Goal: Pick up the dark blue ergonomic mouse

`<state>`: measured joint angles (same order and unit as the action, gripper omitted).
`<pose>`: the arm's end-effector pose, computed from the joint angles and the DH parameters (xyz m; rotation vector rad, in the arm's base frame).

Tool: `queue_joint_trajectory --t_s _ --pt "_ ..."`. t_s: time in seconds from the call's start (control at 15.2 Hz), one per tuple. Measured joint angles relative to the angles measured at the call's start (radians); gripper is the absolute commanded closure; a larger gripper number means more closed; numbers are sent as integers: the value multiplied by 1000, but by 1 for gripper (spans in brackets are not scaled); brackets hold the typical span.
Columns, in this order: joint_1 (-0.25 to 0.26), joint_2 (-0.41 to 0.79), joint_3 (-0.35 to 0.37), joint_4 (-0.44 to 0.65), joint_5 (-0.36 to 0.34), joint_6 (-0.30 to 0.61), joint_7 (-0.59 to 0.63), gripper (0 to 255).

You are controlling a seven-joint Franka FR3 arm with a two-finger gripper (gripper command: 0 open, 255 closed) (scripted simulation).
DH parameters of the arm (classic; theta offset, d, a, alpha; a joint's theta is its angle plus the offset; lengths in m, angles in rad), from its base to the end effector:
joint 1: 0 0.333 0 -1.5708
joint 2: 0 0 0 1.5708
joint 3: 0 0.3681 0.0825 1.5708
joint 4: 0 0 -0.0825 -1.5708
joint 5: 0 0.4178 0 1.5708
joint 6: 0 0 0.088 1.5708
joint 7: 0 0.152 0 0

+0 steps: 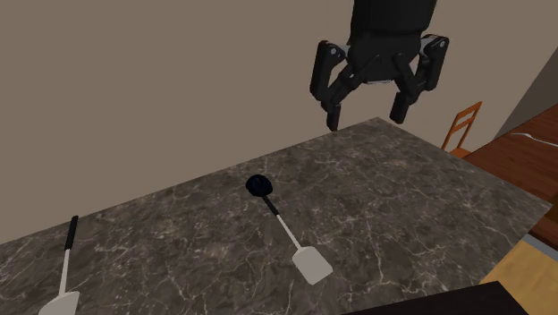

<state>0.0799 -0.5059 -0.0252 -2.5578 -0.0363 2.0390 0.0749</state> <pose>0.3880 0.0179 0.4216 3.1207 -0.0006 -0.0181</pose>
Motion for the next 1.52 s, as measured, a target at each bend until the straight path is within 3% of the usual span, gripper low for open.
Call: queue_joint_trajectory --t_s 0.33,0.86,1.19,1.52 --pt "25 169 -10 -12 27 214 -45 0" --pt "75 474 -2 64 111 492 -132 0" --pt "85 686 21 173 182 626 -216 0" --pt "81 866 63 307 229 703 -277 0"
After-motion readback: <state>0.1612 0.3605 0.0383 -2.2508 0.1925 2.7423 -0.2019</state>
